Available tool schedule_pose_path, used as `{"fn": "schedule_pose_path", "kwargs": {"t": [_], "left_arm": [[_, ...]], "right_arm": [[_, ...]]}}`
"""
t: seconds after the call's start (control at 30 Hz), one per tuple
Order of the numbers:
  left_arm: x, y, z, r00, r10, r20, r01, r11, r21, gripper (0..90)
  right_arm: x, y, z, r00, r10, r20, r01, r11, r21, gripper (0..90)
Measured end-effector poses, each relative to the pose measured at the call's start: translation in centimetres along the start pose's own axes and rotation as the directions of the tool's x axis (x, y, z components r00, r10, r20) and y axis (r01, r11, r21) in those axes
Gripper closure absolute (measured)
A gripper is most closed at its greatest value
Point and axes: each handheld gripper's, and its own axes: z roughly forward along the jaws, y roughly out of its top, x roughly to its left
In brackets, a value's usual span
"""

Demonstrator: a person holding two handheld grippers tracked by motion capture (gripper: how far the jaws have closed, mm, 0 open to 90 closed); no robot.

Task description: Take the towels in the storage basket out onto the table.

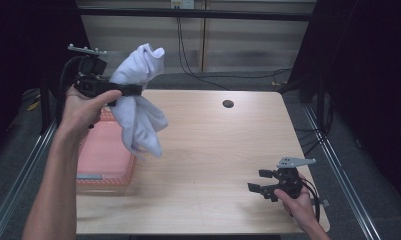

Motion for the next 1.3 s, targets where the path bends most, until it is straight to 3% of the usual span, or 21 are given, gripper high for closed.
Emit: {"fn": "schedule_pose_path", "kwargs": {"t": [0.1, 0.37, 0.57, 0.7, 0.83, 0.9, 0.97, 1.07, 1.13, 1.2, 1.3], "left_arm": [[-0.8, -0.1, 1.5, 0.9998, 0.021, 0.007, -0.021, 0.9994, 0.026, 56.0], [-3.6, -1.3, 6.2, 0.9953, 0.061, 0.075, -0.067, 0.9945, 0.080, 55.3], [-5.4, -3.1, 9.9, 0.9905, 0.069, 0.119, -0.084, 0.9892, 0.121, 54.7], [-7.0, -4.8, 12.7, 0.9868, 0.086, 0.138, -0.108, 0.9809, 0.162, 54.4], [-8.2, -6.8, 15.5, 0.9787, 0.107, 0.175, -0.145, 0.9642, 0.222, 53.9], [-8.6, -7.8, 16.6, 0.9757, 0.098, 0.196, -0.144, 0.9613, 0.235, 53.8], [-8.8, -8.8, 17.5, 0.9744, 0.065, 0.215, -0.118, 0.9624, 0.245, 53.4], [-8.6, -10.9, 19.0, 0.9738, 0.042, 0.223, -0.102, 0.9594, 0.263, 53.5], [-8.5, -12.1, 19.9, 0.9774, 0.052, 0.205, -0.110, 0.9520, 0.286, 53.4], [-8.2, -13.5, 20.7, 0.9724, 0.028, 0.232, -0.093, 0.9565, 0.277, 53.0], [-7.8, -15.2, 21.6, 0.9781, 0.023, 0.207, -0.083, 0.9543, 0.287, 52.0]], "right_arm": [[0.0, 0.0, -0.2, 1.0000, 0.003, 0.004, -0.003, 1.0000, -0.003, 19.0], [-0.1, 0.0, -0.2, 1.0000, 0.003, 0.004, -0.003, 1.0000, -0.001, 19.0], [-0.1, -0.1, -0.3, 1.0000, 0.000, 0.009, 0.000, 1.0000, -0.003, 19.0], [-0.1, -0.1, -0.3, 1.0000, 0.002, 0.010, -0.002, 1.0000, -0.003, 19.2], [-0.1, -0.1, -0.3, 1.0000, -0.001, 0.009, 0.001, 1.0000, -0.003, 19.8], [-0.1, -0.1, -0.4, 0.9999, -0.002, 0.011, 0.002, 1.0000, -0.007, 19.9], [-0.1, -0.1, -0.4, 0.9999, -0.004, 0.013, 0.004, 1.0000, -0.005, 19.7], [-0.3, -0.2, -0.5, 0.9999, 0.008, 0.015, -0.008, 1.0000, -0.004, 19.0], [-0.3, -0.2, -0.5, 0.9998, 0.009, 0.016, -0.008, 0.9999, -0.008, 18.9], [-0.2, -0.2, -0.5, 0.9998, 0.009, 0.015, -0.008, 1.0000, -0.005, 18.8], [-0.2, -0.2, -0.4, 0.9999, 0.006, 0.015, -0.006, 1.0000, -0.002, 18.8]]}}
